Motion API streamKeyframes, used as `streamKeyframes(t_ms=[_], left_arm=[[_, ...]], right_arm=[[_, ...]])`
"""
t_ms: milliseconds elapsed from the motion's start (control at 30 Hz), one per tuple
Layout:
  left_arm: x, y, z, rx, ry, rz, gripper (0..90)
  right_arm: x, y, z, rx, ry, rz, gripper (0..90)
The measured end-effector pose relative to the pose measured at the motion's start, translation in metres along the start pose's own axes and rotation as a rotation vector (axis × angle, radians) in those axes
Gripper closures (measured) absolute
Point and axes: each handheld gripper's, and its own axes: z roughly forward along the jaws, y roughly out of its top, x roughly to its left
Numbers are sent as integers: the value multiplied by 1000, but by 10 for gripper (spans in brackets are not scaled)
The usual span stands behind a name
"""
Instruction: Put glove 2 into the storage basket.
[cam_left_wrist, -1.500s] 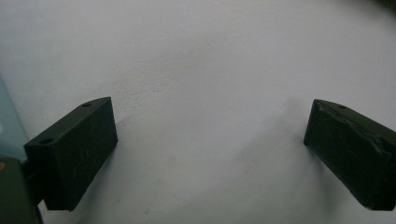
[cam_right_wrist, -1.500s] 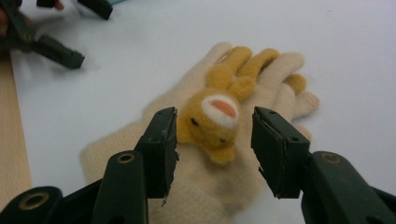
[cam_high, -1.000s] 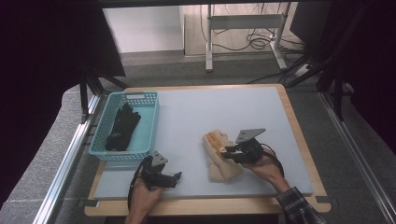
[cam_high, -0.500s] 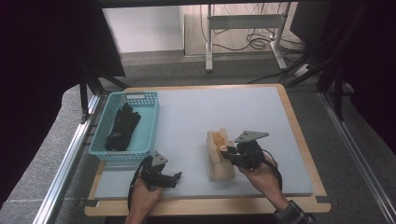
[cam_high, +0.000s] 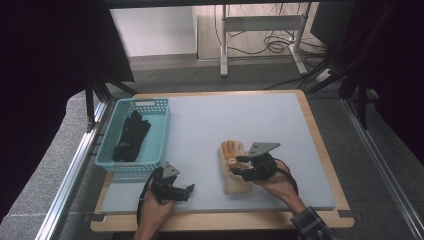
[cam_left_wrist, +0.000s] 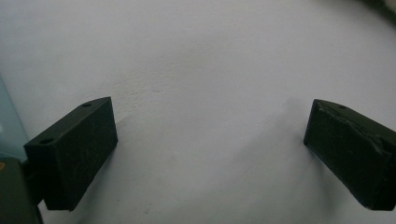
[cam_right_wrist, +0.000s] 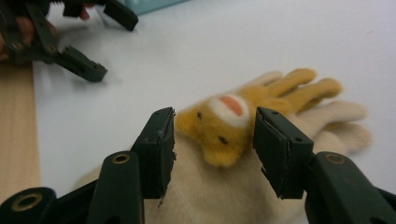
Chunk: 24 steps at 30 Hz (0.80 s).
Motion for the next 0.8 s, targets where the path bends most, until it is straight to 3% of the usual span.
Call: streamKeyframes(t_ms=[33, 100, 167, 200, 300, 367, 433, 467, 600, 700, 800], left_arm=[[0, 0, 0, 0, 0, 0, 30], [0, 0, 0, 0, -1, -3, 30], [0, 0, 0, 0, -1, -3, 30], [0, 0, 0, 0, 0, 0, 30], [0, 0, 0, 0, 0, -3, 30], [0, 0, 0, 0, 0, -3, 30], [0, 0, 0, 0, 1, 0, 30], [0, 0, 0, 0, 1, 1, 30], [0, 0, 0, 0, 0, 0, 30], [0, 0, 0, 0, 0, 0, 30], [0, 0, 0, -1, 0, 0, 30]], right_arm=[[0, -1, 5, 9, 2, -10, 479], [-1, -3, 14, 16, -21, -9, 595], [-1, -2, 12, -11, -7, 40, 682], [0, -1, 9, -18, -16, 42, 769], [6, 3, -3, -51, -43, 48, 819], [9, 7, -9, -43, -67, 40, 847], [10, 9, -12, -34, -64, 27, 821], [9, 10, -11, -29, -47, 26, 741], [5, 9, 0, -32, -50, 4, 487], [3, 6, 16, -7, -27, -15, 468], [4, 3, 23, 8, -36, -7, 566]])
